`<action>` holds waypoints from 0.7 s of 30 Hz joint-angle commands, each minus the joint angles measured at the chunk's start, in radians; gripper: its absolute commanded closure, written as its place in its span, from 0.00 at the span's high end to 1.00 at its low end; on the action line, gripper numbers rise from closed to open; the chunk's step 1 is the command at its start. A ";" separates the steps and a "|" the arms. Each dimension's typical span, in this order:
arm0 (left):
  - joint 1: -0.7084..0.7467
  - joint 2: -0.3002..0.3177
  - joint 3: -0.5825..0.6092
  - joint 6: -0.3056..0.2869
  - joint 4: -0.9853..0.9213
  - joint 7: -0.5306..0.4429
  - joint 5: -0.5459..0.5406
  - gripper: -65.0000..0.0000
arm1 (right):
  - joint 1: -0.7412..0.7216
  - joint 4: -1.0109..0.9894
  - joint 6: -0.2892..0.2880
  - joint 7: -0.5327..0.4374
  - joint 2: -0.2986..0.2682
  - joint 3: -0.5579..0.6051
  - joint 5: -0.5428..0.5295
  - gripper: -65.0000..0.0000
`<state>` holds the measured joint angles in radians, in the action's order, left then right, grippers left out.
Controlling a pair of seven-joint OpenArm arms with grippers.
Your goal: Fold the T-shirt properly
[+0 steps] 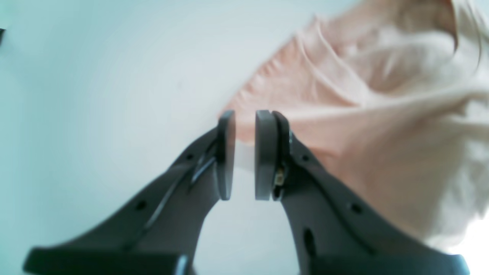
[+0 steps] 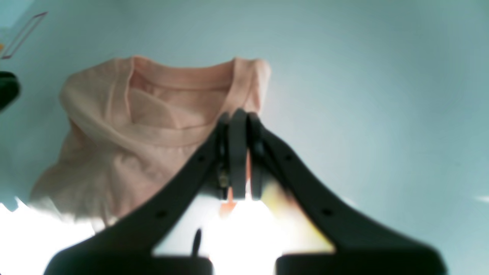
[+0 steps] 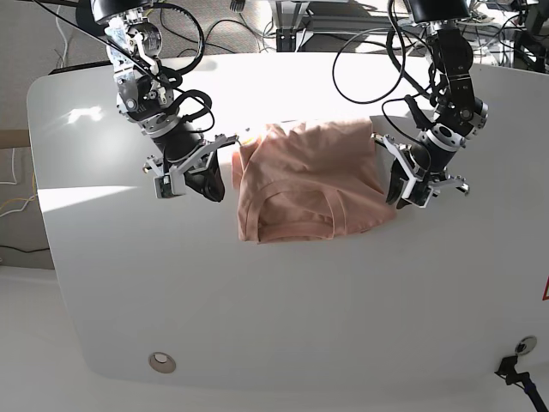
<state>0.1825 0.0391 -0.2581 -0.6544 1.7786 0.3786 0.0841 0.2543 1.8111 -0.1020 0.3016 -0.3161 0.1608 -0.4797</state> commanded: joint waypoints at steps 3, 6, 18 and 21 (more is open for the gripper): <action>0.067 -0.041 -0.109 0.003 0.034 -0.247 -0.082 0.11 | 0.098 0.051 -0.014 -0.184 0.019 -0.057 0.247 0.00; 0.147 -0.109 -0.194 0.006 0.031 -0.419 -0.083 0.12 | 0.207 0.049 -0.017 -0.339 0.073 -0.129 0.367 0.00; 0.579 -0.150 -0.217 0.006 0.088 -0.583 -0.209 0.12 | 0.583 0.046 -0.051 -0.546 0.139 -0.270 0.379 0.00; 0.696 -0.149 -0.217 0.006 0.089 -0.585 -0.208 0.12 | 0.666 0.023 -0.051 -0.563 0.139 -0.266 0.382 0.00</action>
<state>0.8635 -0.1123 -0.4706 -0.6437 1.8496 -0.1745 -0.1062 0.9020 1.8305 -0.1493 -0.2222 -0.1719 -0.1051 -0.0982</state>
